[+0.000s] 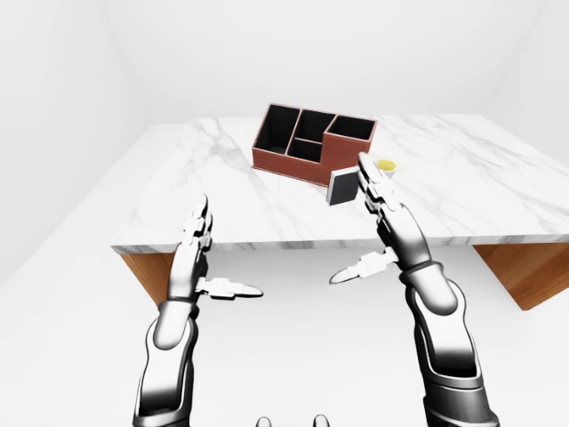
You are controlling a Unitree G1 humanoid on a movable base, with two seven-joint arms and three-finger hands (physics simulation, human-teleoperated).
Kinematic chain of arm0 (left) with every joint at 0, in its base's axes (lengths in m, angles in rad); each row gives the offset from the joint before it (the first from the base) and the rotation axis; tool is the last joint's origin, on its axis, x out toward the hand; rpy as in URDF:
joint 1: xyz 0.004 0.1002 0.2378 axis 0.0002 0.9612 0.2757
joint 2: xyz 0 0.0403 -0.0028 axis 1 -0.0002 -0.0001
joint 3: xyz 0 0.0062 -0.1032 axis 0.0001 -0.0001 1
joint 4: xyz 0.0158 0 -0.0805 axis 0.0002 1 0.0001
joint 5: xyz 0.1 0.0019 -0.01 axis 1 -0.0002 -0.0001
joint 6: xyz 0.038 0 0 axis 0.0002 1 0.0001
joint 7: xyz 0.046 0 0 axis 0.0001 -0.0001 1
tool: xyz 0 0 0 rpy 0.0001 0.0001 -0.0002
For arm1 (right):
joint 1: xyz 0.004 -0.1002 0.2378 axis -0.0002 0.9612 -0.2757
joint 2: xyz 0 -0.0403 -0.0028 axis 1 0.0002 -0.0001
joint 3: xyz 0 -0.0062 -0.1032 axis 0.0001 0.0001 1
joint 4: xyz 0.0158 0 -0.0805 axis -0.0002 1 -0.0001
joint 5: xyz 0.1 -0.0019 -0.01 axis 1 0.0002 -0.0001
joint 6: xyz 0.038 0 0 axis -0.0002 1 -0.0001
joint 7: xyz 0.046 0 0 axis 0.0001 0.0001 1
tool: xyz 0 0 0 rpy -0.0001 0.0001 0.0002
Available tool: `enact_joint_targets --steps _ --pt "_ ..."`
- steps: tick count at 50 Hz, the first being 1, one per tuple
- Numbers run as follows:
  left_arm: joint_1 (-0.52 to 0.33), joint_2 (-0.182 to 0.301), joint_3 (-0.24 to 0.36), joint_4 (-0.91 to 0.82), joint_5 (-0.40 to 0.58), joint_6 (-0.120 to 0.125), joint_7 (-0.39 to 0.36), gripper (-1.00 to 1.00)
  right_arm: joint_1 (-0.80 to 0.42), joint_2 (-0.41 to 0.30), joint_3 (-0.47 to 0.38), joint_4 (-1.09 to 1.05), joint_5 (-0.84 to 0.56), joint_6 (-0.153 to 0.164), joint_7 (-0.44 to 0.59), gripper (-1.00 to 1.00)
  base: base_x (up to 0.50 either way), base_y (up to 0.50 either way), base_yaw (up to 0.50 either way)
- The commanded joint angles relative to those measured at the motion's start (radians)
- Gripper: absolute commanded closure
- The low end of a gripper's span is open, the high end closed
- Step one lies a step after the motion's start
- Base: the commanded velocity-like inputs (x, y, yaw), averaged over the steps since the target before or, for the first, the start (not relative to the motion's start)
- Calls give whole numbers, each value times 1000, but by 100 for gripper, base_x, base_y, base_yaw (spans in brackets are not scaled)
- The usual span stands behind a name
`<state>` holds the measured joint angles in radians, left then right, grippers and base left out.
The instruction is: Pick up the book and place it in the right compartment of the caddy.
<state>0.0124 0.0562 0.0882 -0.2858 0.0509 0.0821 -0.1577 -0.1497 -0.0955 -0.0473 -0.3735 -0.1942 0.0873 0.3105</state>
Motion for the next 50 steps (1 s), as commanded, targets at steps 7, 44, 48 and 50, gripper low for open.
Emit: enact_joint_targets --steps 7,44,48,50 --pt "-46 6 27 -138 -17 5 -17 -100 -140 -40 -23 -96 -117 0 101 -100 0 0 0" --pt "-14 -7 13 -115 6 -40 43 -100 -104 -50 -50 -115 -124 0 127 -100 5 0 0" --pt "-15 -7 13 -116 5 -42 43 -100 -102 -52 -52 -116 -124 0 127 -100 23 0 0" --pt "-14 -7 13 -118 6 -43 42 -100 -102 -55 -56 -119 -124 0 129 -100 24 0 0"
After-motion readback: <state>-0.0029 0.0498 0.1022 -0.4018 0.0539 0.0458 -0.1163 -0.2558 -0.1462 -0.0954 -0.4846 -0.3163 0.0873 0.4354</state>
